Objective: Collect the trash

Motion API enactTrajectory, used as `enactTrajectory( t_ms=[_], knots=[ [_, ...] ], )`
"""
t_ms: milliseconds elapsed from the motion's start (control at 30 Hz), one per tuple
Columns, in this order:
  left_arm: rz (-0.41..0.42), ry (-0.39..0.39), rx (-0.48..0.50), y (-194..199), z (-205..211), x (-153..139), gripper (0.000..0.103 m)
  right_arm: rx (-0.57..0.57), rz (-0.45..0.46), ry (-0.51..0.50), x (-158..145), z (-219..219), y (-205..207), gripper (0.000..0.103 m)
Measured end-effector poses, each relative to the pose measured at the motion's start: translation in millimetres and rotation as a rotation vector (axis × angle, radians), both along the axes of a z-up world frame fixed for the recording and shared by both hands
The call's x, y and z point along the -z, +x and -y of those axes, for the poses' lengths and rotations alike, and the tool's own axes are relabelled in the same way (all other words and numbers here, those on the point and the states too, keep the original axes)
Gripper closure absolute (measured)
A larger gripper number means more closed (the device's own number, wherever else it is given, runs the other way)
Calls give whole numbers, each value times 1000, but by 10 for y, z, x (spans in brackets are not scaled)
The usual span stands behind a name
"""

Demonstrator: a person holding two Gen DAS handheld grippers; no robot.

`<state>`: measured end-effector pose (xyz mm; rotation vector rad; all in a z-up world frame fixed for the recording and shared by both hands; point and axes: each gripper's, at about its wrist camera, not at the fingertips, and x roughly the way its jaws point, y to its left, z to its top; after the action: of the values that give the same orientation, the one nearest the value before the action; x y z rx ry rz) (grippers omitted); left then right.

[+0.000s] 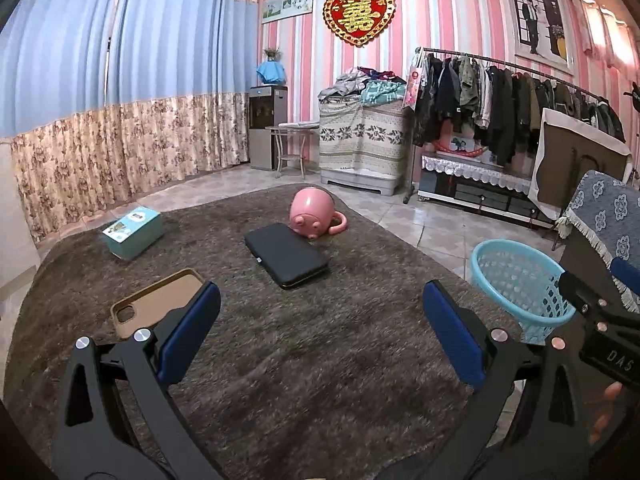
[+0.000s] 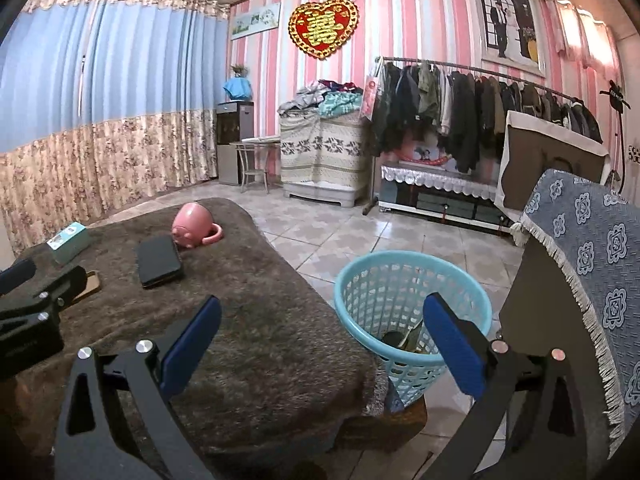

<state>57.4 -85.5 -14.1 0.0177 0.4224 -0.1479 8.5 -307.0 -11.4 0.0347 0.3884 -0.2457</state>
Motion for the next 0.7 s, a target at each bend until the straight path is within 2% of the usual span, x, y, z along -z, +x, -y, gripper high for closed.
enactTrajectory(
  t_ms=[433,700],
  knots=[
    [33,-5,0,-155,-78,-73,5,-14,40,-2,-115,-55,-97,4],
    [36,-35,4,-201,-122,-87,5,-18,41,-14,-109,-79,-91,4]
  ],
)
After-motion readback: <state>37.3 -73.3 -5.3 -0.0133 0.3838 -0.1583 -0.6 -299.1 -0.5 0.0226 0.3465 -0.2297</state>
